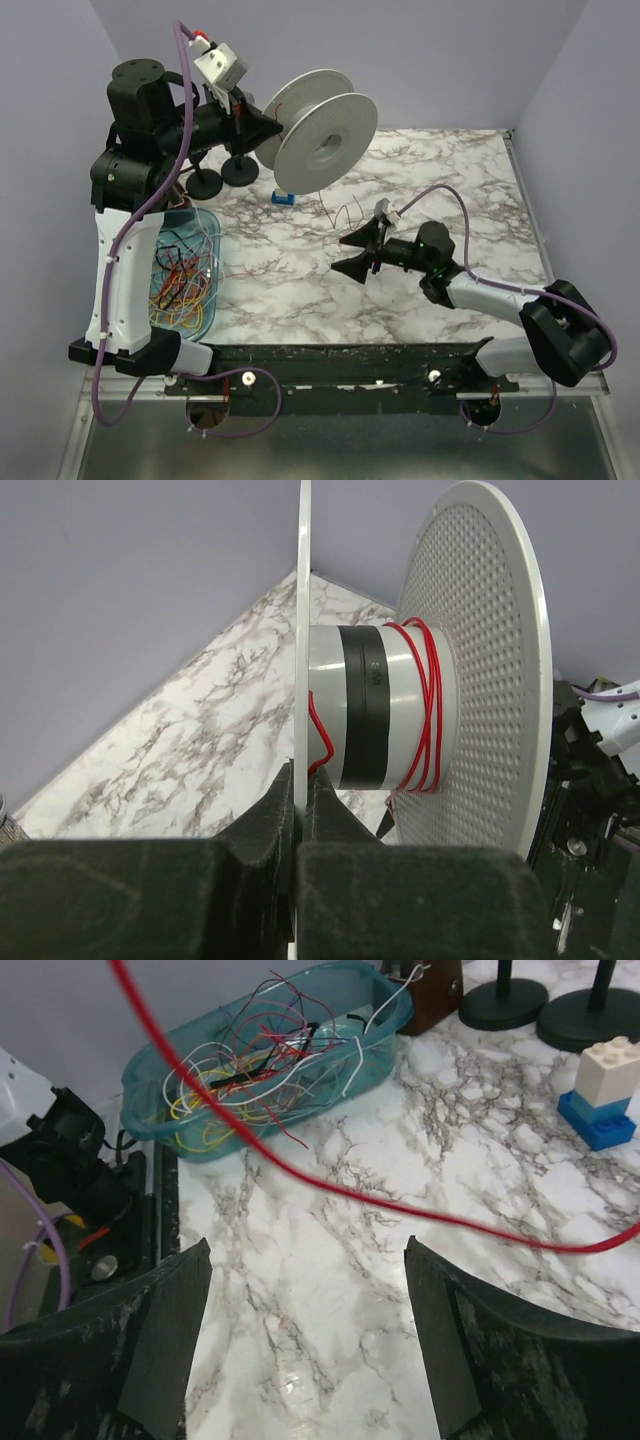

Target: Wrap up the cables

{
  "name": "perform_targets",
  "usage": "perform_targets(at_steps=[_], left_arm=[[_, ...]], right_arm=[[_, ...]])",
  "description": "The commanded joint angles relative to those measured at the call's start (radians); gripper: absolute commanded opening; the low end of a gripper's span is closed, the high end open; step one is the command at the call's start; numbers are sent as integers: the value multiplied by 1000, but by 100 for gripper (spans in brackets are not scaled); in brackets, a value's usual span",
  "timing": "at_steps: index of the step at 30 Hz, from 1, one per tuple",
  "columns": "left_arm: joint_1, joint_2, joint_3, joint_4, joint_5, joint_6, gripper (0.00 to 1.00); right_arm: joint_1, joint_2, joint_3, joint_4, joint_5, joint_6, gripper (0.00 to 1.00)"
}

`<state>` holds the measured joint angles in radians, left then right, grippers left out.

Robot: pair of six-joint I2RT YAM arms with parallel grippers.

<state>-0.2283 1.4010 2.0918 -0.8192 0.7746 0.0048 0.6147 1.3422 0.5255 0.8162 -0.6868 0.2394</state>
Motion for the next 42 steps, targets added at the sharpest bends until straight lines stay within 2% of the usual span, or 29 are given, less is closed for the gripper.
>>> perform_targets(at_steps=[1, 5, 9, 16, 20, 23, 26, 28, 29, 30, 36, 39, 42], left_arm=[[0, 10, 74, 60, 43, -48, 0], [0, 18, 103, 74, 43, -65, 0], [0, 27, 114, 89, 43, -78, 0], [0, 26, 125, 69, 37, -59, 0], [0, 20, 120, 60, 34, -49, 0], [0, 16, 119, 60, 38, -52, 0], [0, 16, 123, 64, 41, -58, 0], [0, 18, 128, 66, 45, -62, 0], [0, 19, 132, 66, 45, -62, 0], [0, 18, 134, 66, 45, -62, 0], [0, 21, 145, 61, 38, -54, 0], [0, 19, 143, 34, 40, -26, 0], [0, 6, 122, -35, 41, 58, 0]], right_arm=[[-4, -18, -30, 185, 53, -68, 87], [-4, 28, 1, 219, 69, 33, 88], [-4, 116, 36, 339, 79, 233, 87], [26, 256, 192, 322, 122, 627, 88], [86, 255, 237, 238, 210, 704, 89], [86, 258, 231, 267, 260, 773, 88], [86, 252, 283, 114, 299, 746, 86], [86, 258, 297, 95, 302, 755, 75], [86, 267, 300, 116, 293, 765, 57], [86, 273, 303, 124, 287, 781, 46], [86, 270, 303, 107, 296, 801, 3], [77, 220, 271, 48, 349, 752, 1], [-8, 131, 216, -23, 365, 709, 1]])
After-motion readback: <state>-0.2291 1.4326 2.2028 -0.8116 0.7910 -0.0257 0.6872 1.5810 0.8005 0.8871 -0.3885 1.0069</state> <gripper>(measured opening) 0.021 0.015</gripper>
